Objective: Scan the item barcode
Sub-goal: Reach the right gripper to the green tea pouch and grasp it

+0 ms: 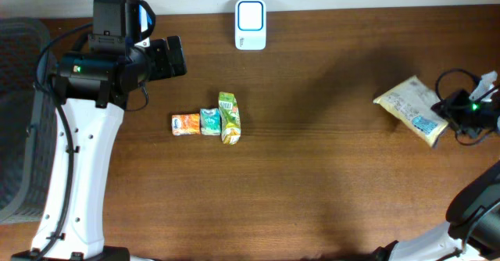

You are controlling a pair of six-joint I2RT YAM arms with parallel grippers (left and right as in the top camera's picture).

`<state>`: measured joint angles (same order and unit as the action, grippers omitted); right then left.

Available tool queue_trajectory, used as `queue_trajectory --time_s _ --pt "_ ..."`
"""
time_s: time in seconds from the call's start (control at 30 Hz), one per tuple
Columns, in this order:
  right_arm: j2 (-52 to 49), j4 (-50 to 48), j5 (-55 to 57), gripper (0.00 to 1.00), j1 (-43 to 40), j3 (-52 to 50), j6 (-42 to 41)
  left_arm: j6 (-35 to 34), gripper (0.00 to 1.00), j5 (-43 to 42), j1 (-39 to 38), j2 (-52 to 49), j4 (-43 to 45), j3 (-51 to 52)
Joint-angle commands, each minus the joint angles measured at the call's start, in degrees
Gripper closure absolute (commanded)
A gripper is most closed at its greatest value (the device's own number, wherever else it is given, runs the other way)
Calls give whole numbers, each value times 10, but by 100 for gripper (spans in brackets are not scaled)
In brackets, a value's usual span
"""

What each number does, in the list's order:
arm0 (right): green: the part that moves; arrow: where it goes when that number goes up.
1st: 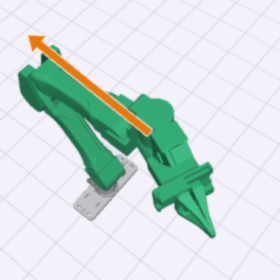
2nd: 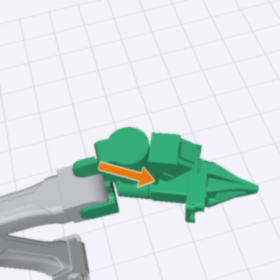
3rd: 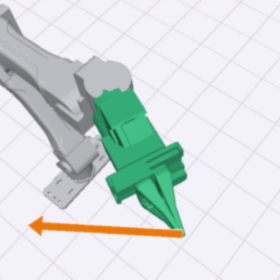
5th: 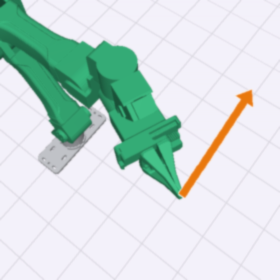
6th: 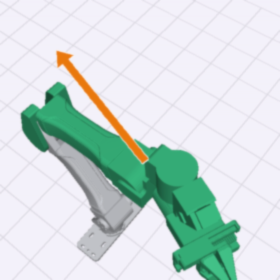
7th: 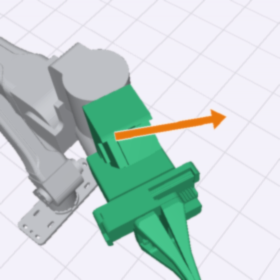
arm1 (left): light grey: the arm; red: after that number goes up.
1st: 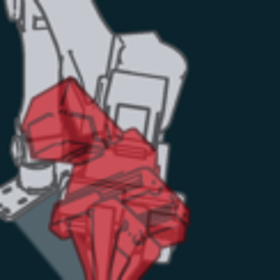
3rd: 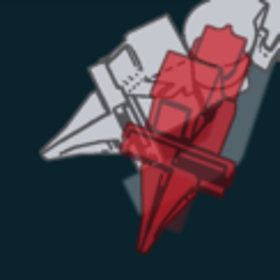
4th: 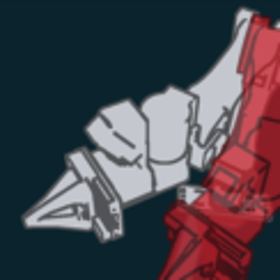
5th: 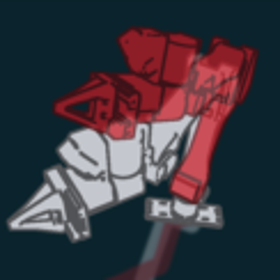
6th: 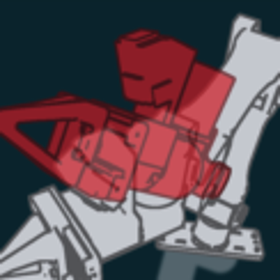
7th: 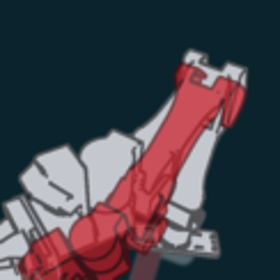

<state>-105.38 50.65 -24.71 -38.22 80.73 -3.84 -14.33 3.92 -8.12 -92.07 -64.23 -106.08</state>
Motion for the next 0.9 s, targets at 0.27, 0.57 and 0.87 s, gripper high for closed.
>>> queue_trajectory --time_s 0.27,0.57,0.87 --pt "9 289 8 12 61 246 60 7 1 4 0 7 0 -2" --pt "-12 249 -74 1 278 247 14 7 1 4 0 7 0 -2" --pt "-124 122 -76 16 547 246 -50 7 1 4 0 7 0 -2"
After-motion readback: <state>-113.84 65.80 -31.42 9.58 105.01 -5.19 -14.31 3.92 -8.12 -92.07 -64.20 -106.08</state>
